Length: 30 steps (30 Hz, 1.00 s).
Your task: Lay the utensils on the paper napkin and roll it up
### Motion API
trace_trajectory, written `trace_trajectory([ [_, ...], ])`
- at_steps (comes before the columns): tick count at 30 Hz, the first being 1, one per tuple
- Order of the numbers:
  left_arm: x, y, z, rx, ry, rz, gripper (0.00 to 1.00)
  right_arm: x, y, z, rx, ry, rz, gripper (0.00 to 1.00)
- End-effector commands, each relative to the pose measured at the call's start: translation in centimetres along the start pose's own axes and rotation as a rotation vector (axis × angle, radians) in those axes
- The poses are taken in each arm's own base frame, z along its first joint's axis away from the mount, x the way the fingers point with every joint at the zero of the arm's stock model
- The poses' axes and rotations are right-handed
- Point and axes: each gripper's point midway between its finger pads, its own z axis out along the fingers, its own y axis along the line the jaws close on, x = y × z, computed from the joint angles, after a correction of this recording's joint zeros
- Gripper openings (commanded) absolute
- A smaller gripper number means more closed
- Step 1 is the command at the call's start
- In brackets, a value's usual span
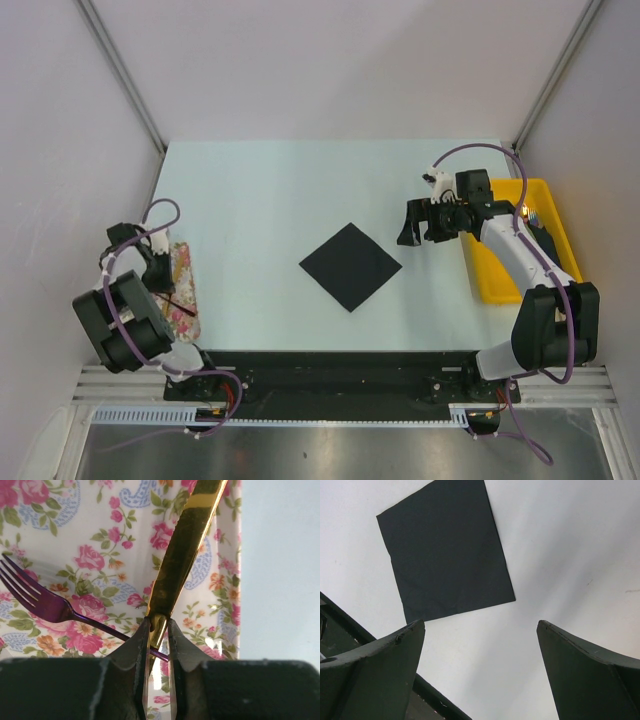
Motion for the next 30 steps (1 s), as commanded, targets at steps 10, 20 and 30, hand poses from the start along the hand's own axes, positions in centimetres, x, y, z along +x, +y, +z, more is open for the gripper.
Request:
trace_trajectory([
  [10,-4.6,-0.4,-4.1,-0.003,-0.230,-0.055,0.00,-1.0,0.5,-0.8,-0.004,-0.051,-0.020,1.00],
  [20,-4.1,0.5,-3.0,-0.037,-0.169,-0.093,0.46,-1.0,0.5,-0.8,-0.006,-0.050,-0.019,1.00],
  [30,-1.9,1.3,-0.8,-0.092,-0.074,-0.174,0.43,-0.9,0.2,-0.7,-0.001,-0.047,-0.016,1.00],
])
